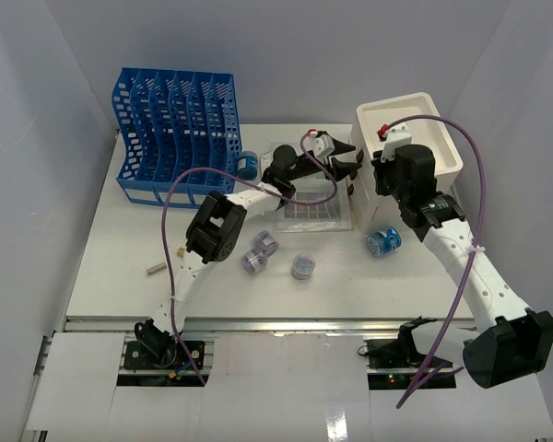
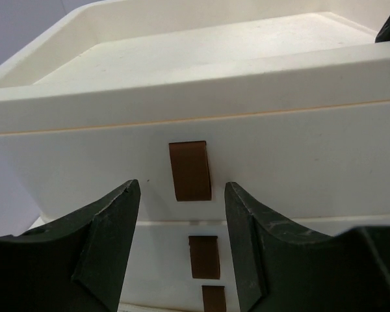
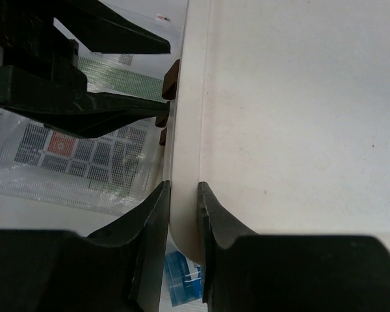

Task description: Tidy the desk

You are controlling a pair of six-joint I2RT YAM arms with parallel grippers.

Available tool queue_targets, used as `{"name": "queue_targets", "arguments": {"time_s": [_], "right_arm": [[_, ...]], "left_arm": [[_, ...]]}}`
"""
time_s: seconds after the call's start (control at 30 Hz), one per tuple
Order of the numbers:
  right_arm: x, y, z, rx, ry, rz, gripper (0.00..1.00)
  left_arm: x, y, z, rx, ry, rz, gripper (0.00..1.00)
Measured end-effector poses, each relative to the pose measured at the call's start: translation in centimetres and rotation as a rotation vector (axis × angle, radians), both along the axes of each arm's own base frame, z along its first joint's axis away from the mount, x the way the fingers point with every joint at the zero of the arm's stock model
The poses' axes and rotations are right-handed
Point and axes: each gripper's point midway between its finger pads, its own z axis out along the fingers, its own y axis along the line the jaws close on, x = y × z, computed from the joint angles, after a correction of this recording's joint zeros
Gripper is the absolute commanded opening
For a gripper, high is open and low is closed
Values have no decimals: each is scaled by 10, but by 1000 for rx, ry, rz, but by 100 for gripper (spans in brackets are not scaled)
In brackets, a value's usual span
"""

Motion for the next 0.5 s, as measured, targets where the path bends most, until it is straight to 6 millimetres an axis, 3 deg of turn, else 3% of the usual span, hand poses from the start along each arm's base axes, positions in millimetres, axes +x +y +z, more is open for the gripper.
{"name": "queue_targets", "arguments": {"time_s": [0.23,0.4,0.5], "right_arm": [[-2,-1,0,1,-8,4,8],[-2,-1,0,1,-10,3,8],[-1,-2,0,1,-13,2,8]], "left_arm": [[-2,-11,-7,12,29,-21,52],[-2,-12,-6,15,55,-28,37],[-3,-12,-7,16,76,-36,23]]}}
